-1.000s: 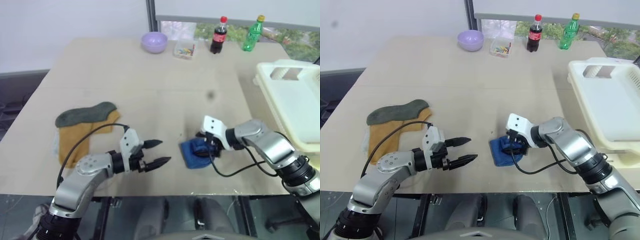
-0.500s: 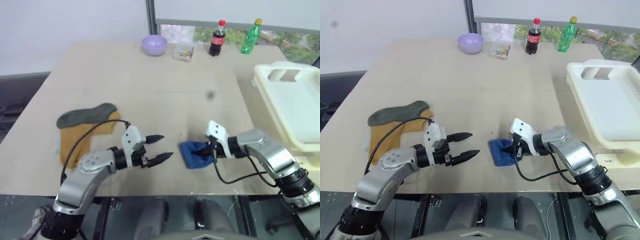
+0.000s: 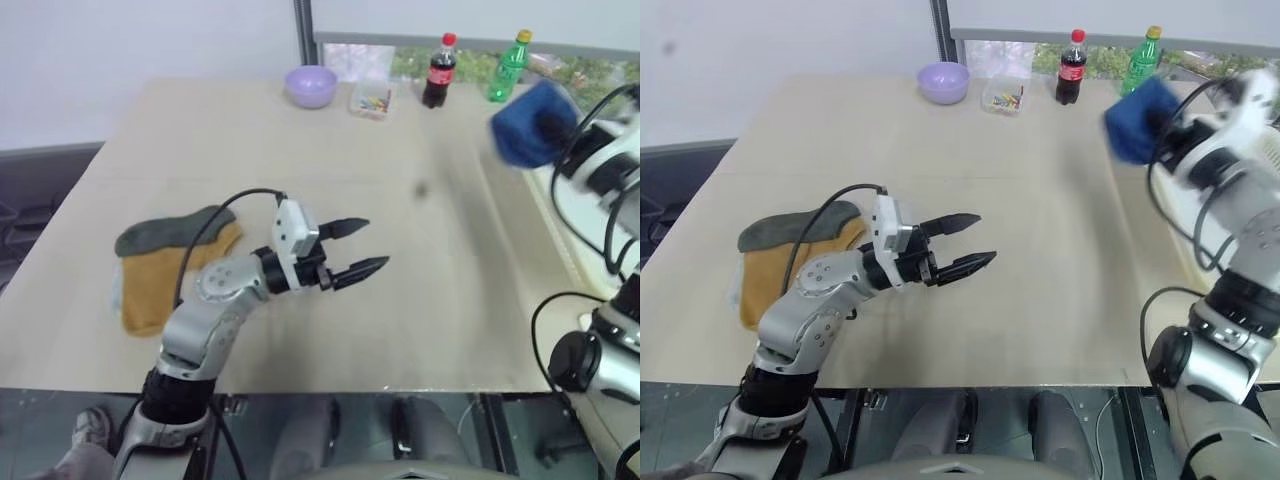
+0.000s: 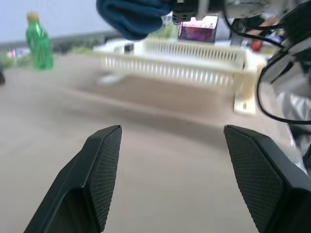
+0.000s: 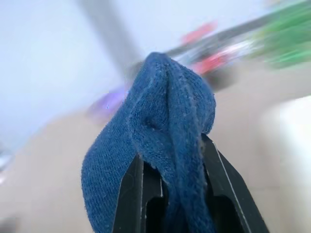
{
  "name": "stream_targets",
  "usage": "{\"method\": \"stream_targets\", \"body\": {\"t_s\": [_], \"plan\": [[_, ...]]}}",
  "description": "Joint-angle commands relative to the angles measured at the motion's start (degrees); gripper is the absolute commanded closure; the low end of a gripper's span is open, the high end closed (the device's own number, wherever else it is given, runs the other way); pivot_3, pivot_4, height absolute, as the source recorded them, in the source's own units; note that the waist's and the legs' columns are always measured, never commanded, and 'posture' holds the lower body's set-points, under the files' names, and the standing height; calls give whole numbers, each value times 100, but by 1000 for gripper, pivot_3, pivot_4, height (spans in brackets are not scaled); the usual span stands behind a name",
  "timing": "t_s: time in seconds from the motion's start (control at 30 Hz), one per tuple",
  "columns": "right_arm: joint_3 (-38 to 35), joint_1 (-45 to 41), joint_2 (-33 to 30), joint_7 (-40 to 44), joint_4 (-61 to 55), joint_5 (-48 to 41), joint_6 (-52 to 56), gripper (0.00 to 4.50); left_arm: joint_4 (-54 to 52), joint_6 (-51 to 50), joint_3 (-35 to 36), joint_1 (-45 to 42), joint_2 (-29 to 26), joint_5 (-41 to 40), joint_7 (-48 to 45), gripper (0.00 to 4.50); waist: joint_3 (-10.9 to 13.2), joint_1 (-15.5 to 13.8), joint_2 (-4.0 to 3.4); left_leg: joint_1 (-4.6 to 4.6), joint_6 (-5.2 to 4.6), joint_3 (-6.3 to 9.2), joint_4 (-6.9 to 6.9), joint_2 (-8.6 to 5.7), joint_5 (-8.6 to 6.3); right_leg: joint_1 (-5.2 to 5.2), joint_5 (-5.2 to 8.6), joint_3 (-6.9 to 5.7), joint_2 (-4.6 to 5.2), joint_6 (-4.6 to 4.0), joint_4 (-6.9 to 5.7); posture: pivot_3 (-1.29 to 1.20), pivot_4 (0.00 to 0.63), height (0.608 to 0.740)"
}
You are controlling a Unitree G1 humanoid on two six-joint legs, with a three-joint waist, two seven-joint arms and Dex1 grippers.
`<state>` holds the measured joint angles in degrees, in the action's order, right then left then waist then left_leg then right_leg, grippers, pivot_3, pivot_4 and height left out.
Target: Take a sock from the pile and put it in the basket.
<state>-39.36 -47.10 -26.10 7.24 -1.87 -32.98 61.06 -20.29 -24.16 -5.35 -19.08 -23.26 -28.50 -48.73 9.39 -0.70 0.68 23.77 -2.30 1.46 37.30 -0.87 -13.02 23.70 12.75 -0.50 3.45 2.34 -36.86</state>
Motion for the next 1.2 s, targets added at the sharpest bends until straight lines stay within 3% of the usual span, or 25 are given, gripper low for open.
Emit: {"method": "stream_targets", "body": {"t_s": [0.03,0.17,0.2,0.33,0.5,0.67,0.77,0.9,1.1,1.2], "plan": [[-120,-130,-185,-619,1030,536,-909,4477,153,314,-157,-222,225,56,-27,911,0,27,-2,-2,-1,-5,0,2,-1,0,0,5,-2,0,0,0,150,740],[73,-341,-370,-934,2455,1005,-1774,4477,350,493,-265,-362,418,171,31,911,5,114,-10,-3,-8,-23,0,3,-3,2,-1,21,-6,2,0,0,150,740],[121,-407,-434,-990,2869,1106,-1964,3725,382,537,-280,-379,474,188,52,911,8,140,-16,-5,-9,-25,0,3,-3,2,-1,23,-7,2,-1,0,150,740],[70,-636,-568,-1043,3988,1078,-2396,2419,372,582,-330,-359,619,204,102,911,10,153,-19,-7,-10,-41,-1,8,-4,2,-1,33,-17,2,-1,0,150,740],[152,-486,-623,-991,3576,916,-2151,76,343,626,-290,-305,691,184,179,911,11,146,-21,-6,-11,-64,-1,22,-5,3,-1,36,-29,2,-1,0,150,740],[340,293,-582,-418,1630,438,-1682,76,380,694,-216,-189,635,205,220,911,11,117,-21,-3,-15,-62,1,22,-8,3,-1,37,-28,2,2,0,150,740],[543,900,-578,1,-189,-39,-1525,76,511,810,-65,84,498,468,459,911,11,138,-29,-3,-20,-37,1,23,-11,5,-1,40,-28,4,2,0,150,740],[1262,1571,-736,629,-1787,-347,-1378,76,393,467,287,500,293,411,798,911,13,166,-35,-9,-24,-36,1,35,-14,6,0,43,-39,4,0,0,150,740],[2479,3099,-992,1615,-3294,-429,-1515,76,-180,10,806,1254,-13,395,1328,911,16,97,-31,-8,-23,-22,7,44,-14,2,2,32,-42,3,2,0,150,740],[3047,4231,-1274,2092,-3641,72,-1961,76,-834,-191,1234,2030,-266,249,1444,911,5,78,-12,-3,-23,-26,19,23,-14,1,-1,36,-20,9,7,0,150,740]]}}
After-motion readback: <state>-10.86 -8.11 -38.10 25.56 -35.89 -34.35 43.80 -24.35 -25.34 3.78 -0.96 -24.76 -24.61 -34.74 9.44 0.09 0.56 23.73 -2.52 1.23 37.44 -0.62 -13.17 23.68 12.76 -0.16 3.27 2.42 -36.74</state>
